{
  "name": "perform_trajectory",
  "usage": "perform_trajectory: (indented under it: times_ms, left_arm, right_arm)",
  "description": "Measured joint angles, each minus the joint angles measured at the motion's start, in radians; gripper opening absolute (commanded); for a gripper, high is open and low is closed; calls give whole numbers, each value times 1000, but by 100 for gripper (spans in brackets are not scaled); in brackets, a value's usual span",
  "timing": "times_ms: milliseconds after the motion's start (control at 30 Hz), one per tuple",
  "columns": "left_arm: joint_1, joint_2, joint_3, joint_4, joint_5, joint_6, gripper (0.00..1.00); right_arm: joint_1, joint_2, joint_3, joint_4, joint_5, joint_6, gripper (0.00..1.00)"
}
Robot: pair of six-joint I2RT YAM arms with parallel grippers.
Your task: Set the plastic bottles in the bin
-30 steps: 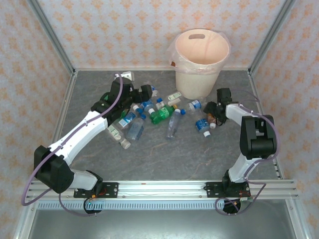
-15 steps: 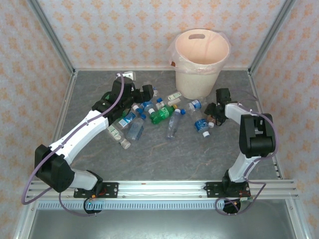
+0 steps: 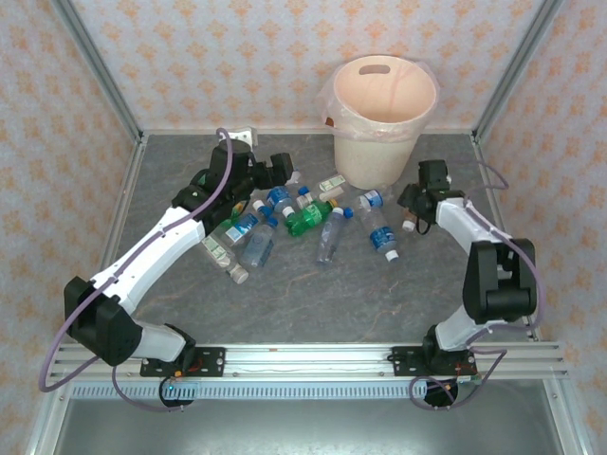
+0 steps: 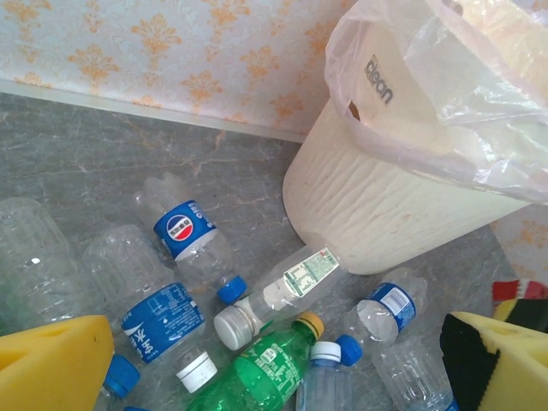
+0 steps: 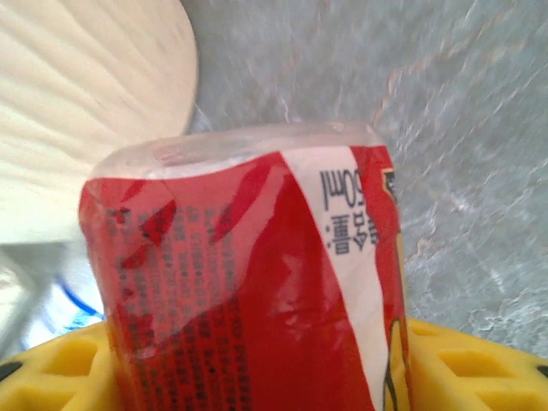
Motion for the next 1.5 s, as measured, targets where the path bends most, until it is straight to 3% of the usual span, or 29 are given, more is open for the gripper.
perform_trajectory:
  times_ms: [233, 467, 700, 1067, 1500]
  left_arm:
    - [0, 0, 17, 14, 14, -7, 99]
    - [0, -2, 44, 40, 18, -7, 99]
    - [0, -26, 45, 41, 18, -7, 99]
    - [0, -113, 39, 40, 13, -6, 99]
    - [0, -133, 29, 23, 6, -5, 99]
  right_arm:
    - [0, -144, 142, 2, 16, 15, 59]
    - [0, -151, 383, 13, 6, 16, 59]
    - [2, 5, 693, 38, -6, 16, 59]
    - [36, 367, 1030, -42, -35, 16, 60]
    - [50, 440, 1096, -113, -42, 16, 63]
